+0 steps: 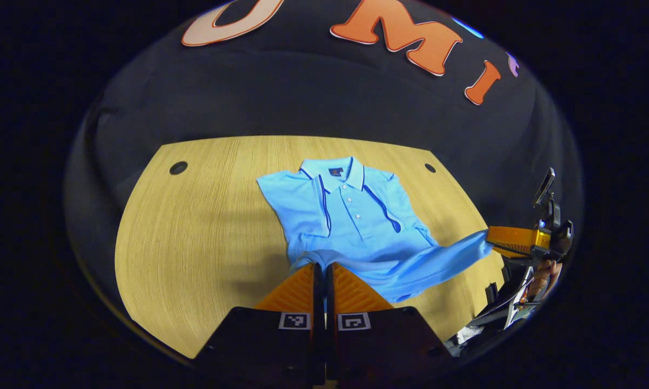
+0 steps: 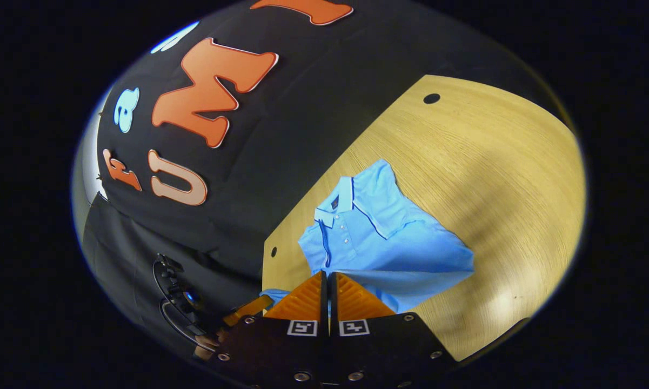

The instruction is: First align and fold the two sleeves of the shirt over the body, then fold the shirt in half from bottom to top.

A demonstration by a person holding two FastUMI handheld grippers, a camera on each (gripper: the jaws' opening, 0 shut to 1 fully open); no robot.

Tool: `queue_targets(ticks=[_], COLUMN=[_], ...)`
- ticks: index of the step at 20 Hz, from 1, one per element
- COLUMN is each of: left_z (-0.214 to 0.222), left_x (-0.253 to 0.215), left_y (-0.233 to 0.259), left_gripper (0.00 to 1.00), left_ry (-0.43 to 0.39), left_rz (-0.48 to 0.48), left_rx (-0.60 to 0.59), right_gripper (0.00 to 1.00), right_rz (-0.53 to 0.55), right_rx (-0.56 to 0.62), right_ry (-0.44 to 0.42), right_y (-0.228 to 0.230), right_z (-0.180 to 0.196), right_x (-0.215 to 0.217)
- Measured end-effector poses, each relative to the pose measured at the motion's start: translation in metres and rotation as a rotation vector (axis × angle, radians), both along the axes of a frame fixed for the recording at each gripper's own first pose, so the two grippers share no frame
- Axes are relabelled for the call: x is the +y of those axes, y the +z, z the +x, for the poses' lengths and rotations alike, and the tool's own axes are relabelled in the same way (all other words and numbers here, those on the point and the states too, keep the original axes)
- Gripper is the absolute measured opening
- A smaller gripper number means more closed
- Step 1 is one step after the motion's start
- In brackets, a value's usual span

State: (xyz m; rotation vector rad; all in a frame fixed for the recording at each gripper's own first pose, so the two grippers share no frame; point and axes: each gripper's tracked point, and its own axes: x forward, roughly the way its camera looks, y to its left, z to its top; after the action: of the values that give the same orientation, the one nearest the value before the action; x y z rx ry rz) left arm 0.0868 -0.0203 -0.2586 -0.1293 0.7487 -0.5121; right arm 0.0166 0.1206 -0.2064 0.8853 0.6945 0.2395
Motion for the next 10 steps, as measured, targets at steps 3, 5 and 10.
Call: queue_targets(ticks=[3,5,10], left_z=[0.035,0.058,0.120], left_x=[-0.002,-0.003,0.000], left_y=[0.019,0.030,0.051], left_gripper=[0.05,0.05,0.05], left_ry=[-0.003,-0.004,0.047], left_rz=[-0.030,-0.049,-0.062], left_rx=[-0.032,-0.052,-0.092], right_gripper=[0.01,0.01,0.01], right_rz=[-0.020,-0.047,-0.078], right_rx=[-0.053,-0.088,-0.127], right_ry=[-0.018,-0.029,-0.043], right_y=[0.022,0.035,0.051], right_z=[0.027,0.053,0.109], right_x=[-0.003,-0.002,-0.014])
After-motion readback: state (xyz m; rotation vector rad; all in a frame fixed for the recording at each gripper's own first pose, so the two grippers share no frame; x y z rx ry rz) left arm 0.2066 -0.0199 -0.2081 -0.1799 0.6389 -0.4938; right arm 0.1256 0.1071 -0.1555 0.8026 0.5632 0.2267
